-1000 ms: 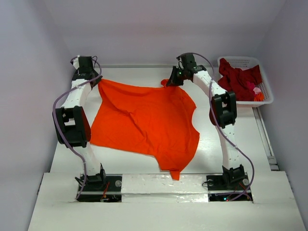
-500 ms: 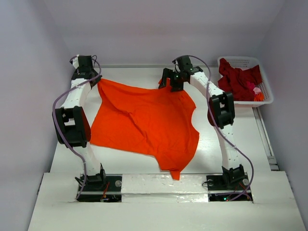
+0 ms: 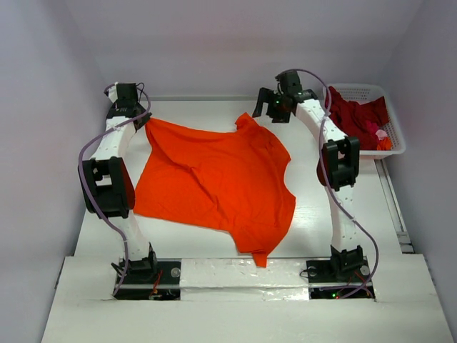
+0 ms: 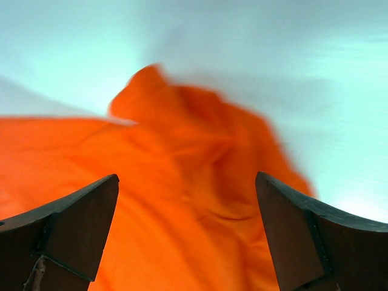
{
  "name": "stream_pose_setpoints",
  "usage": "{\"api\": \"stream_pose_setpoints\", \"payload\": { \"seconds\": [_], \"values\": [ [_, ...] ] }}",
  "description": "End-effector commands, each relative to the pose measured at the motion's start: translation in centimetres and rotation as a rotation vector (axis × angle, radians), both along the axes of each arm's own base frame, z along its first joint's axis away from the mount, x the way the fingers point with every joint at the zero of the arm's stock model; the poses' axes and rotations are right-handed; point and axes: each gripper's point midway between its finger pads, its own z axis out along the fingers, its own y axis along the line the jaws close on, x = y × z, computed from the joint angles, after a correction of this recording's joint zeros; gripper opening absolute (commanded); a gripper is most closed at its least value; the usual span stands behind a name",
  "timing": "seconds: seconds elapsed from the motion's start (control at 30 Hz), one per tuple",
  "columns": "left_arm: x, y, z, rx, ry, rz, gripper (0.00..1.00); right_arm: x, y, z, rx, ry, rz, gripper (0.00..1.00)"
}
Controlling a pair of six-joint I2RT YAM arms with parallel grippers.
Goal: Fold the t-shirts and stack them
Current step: Flatten the tshirt out
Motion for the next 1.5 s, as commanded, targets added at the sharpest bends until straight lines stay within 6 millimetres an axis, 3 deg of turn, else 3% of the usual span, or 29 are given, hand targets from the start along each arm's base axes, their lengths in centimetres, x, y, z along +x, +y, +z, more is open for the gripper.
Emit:
{"api": "stream_pose_setpoints", "payload": {
  "seconds": [0.0, 0.13, 0.33, 0.4, 0.53, 0.57, 0.63, 0.93, 1.17, 1.37, 1.47],
  "values": [
    [0.8, 0.6, 2.9, 0.021, -0.066, 0.009, 0.00, 2.0, -3.7, 5.0, -0.034, -0.118, -0.111, 0.99],
    [1.0, 0.5, 3.1, 0.013, -0.074, 0.006, 0.00, 2.8, -7.0, 1.2, -0.091, -0.032, -0.193, 0.94],
    [1.0, 0.4, 3.4, 0.012, -0.079, 0.004, 0.00, 1.3, -7.6, -4.0, -0.129, 0.069, -0.215, 0.83],
    [1.0, 0.4, 3.5, 0.012, -0.079, 0.004, 0.00, 0.8, -7.8, -5.3, -0.137, 0.100, -0.224, 0.73],
    [0.9, 0.4, 3.6, 0.012, -0.082, 0.004, 0.00, 1.2, -7.6, -5.0, -0.122, 0.090, -0.228, 0.68],
    [0.9, 0.4, 3.7, 0.010, -0.082, 0.004, 0.00, 0.9, -7.5, -5.1, -0.120, 0.111, -0.225, 0.58],
    [0.8, 0.3, 3.7, 0.007, -0.084, 0.002, 0.00, 0.8, -7.2, -5.2, -0.105, 0.123, -0.226, 0.51],
    [0.8, 0.2, 4.2, 0.003, -0.093, 0.000, 0.00, -0.1, -6.2, -5.7, -0.056, 0.180, -0.198, 0.52],
    [0.7, 0.2, 4.5, 0.001, -0.095, 0.000, 0.00, -1.7, -3.9, -6.1, -0.023, 0.235, -0.158, 0.52],
    [0.5, -0.1, 4.4, -0.012, -0.087, -0.010, 0.00, -2.9, -3.2, -6.5, 0.030, 0.303, -0.172, 0.49],
    [0.4, -0.2, 5.0, -0.016, -0.094, -0.013, 0.00, -3.5, -4.0, -6.5, 0.003, 0.308, -0.208, 0.48]
  ]
}}
